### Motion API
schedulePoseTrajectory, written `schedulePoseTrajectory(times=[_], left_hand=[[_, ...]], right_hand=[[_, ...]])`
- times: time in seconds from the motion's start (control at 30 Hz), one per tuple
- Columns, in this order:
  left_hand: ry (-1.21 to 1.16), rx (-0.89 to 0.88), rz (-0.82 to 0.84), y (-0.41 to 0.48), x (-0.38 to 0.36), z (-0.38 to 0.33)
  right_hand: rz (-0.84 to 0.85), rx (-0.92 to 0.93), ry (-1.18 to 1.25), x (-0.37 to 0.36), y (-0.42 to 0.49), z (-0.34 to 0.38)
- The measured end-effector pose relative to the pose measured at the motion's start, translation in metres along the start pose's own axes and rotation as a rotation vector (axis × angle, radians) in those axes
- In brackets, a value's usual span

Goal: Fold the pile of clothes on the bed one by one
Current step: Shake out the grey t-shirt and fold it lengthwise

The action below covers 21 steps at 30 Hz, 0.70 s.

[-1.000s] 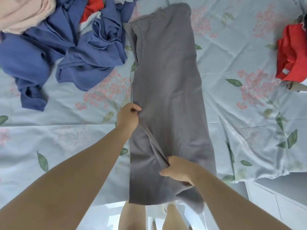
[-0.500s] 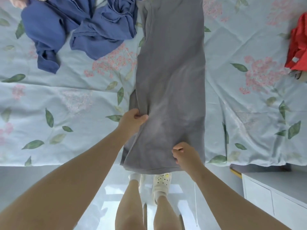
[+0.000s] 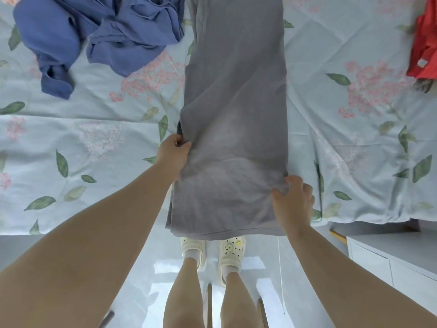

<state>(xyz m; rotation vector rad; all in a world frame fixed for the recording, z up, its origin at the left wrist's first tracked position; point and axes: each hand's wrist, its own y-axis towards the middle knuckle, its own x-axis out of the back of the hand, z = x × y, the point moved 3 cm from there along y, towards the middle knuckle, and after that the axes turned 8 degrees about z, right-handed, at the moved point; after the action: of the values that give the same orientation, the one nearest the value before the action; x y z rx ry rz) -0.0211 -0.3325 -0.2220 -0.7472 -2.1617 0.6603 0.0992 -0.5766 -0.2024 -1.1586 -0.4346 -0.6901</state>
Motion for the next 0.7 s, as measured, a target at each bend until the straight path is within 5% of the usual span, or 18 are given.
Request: schedulePoseTrajectory(times=[0.13,0.33,0.47,0.7], left_hand=[[-0.093,0.051,-0.06,-0.005,0.006,0.016],[-0.031,0.038,0.271,-0.031,0.0,0.042],[-0.164,0.024,0.208,-0.049,0.002,0.047],[-0.059,-0.075,0.084,-0.097,0.023,0.023]], right_hand=[[0.02,-0.047,0.213,0.002,0.011,-0.002],[0.151,-0.04,0.437,0.003,0.023,-0.004],[0.198,-0.028,0.428,0.009,0.013,-0.005],[0.172,0.042,0.465,0.039,-0.025,-0.001]])
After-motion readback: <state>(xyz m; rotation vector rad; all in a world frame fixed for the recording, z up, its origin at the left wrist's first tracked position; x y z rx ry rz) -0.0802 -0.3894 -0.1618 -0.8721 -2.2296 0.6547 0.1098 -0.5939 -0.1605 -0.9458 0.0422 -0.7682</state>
